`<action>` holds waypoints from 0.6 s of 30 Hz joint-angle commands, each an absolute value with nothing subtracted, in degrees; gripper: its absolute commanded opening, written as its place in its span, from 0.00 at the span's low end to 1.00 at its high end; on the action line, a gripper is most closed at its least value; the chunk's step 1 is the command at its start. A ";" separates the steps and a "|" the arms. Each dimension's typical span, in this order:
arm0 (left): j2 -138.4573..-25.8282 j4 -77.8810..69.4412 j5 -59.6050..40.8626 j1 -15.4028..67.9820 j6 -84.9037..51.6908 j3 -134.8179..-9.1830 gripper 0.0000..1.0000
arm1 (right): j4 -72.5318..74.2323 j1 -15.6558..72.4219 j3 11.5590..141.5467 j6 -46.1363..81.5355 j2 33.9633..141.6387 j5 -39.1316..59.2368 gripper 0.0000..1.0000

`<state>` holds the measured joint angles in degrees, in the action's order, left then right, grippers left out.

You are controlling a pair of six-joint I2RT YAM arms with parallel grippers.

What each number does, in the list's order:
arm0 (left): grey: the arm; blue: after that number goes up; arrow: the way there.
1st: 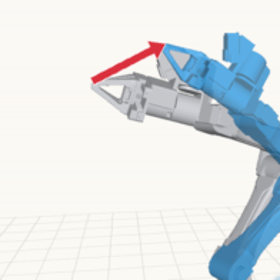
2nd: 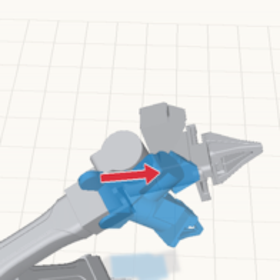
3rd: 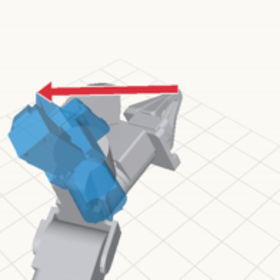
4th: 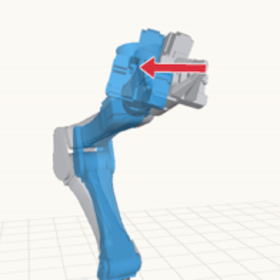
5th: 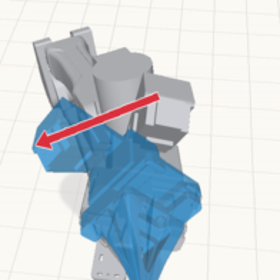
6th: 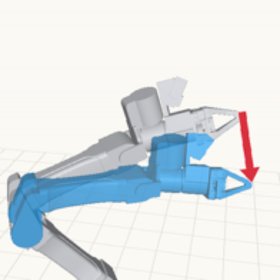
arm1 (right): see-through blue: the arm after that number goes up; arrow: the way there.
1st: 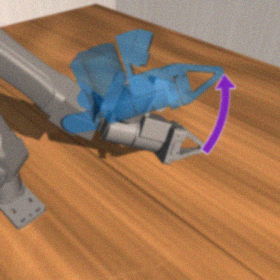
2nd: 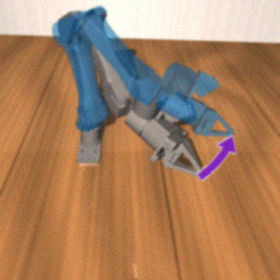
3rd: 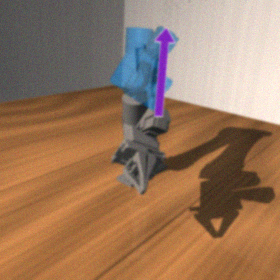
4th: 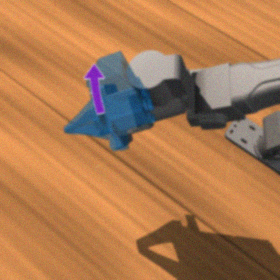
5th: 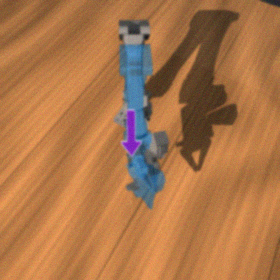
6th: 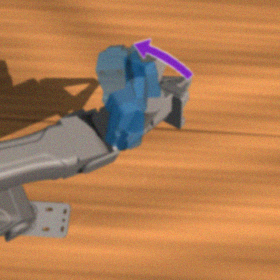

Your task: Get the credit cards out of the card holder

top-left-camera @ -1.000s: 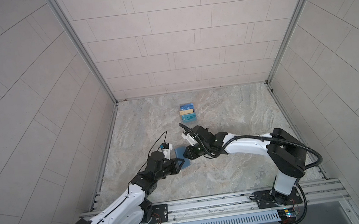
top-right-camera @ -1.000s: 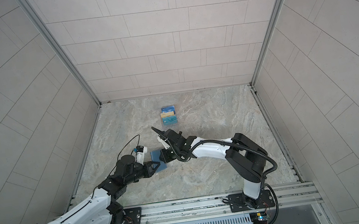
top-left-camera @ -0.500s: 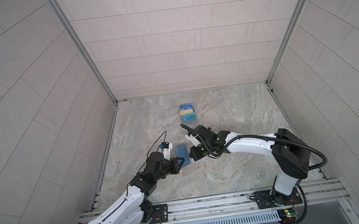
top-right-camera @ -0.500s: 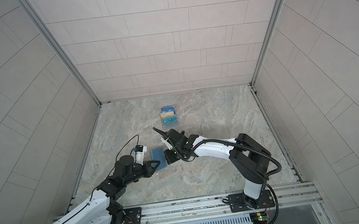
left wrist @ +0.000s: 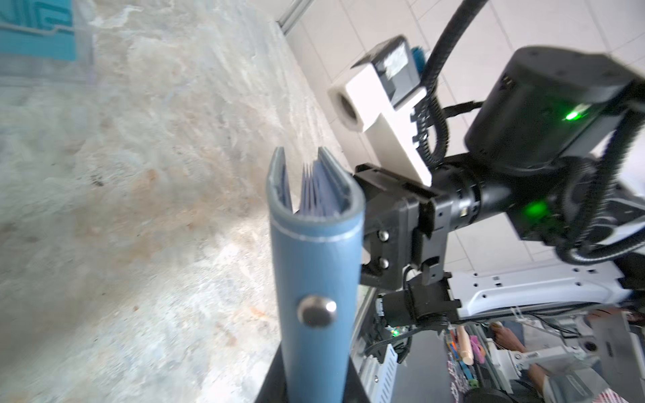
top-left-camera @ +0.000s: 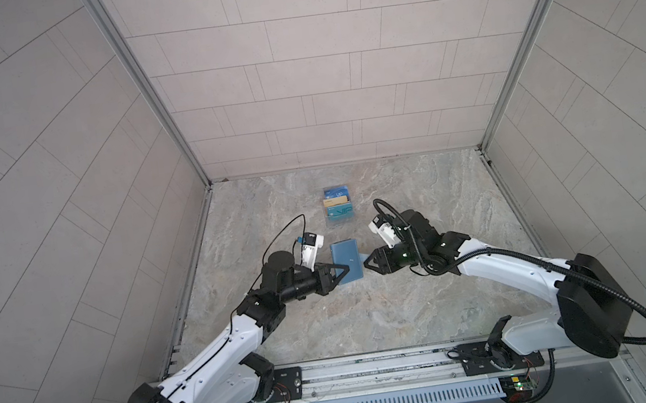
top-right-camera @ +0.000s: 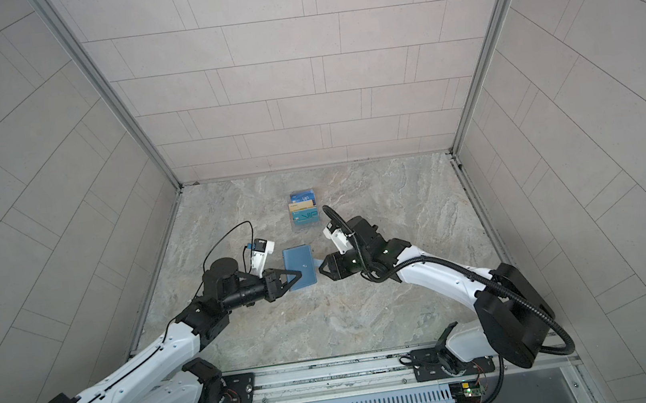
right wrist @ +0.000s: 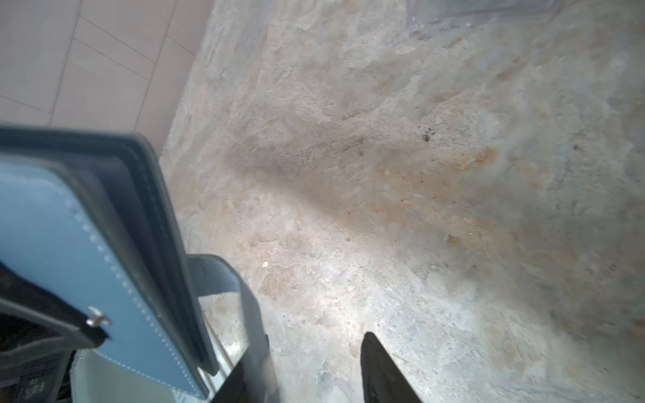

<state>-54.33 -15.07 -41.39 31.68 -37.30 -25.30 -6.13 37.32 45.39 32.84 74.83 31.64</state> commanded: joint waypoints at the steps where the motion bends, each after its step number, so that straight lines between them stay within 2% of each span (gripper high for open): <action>1: -54.55 -20.62 -48.45 31.98 -38.01 -28.09 0.00 | 5.12 37.37 41.76 35.15 67.71 36.46 0.59; 4: -55.48 -24.77 -51.95 31.90 -39.77 -28.76 0.00 | 8.41 37.06 38.77 36.91 62.68 35.34 0.63; 9: -58.71 -32.74 -57.01 31.92 -44.43 -29.92 0.00 | 16.71 36.39 35.83 41.50 57.94 38.10 0.59; 13: -60.03 -38.52 -59.58 31.92 -48.05 -30.35 0.00 | 18.02 36.13 33.72 42.36 54.16 39.10 0.56; 18: -58.86 -35.97 -60.56 31.90 -45.90 -31.17 0.00 | 18.02 35.86 33.94 42.97 50.52 40.28 0.53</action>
<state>-59.53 -34.44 -57.30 31.38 -46.54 -29.34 11.90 35.46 32.67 41.06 52.75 37.17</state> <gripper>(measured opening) 0.165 0.535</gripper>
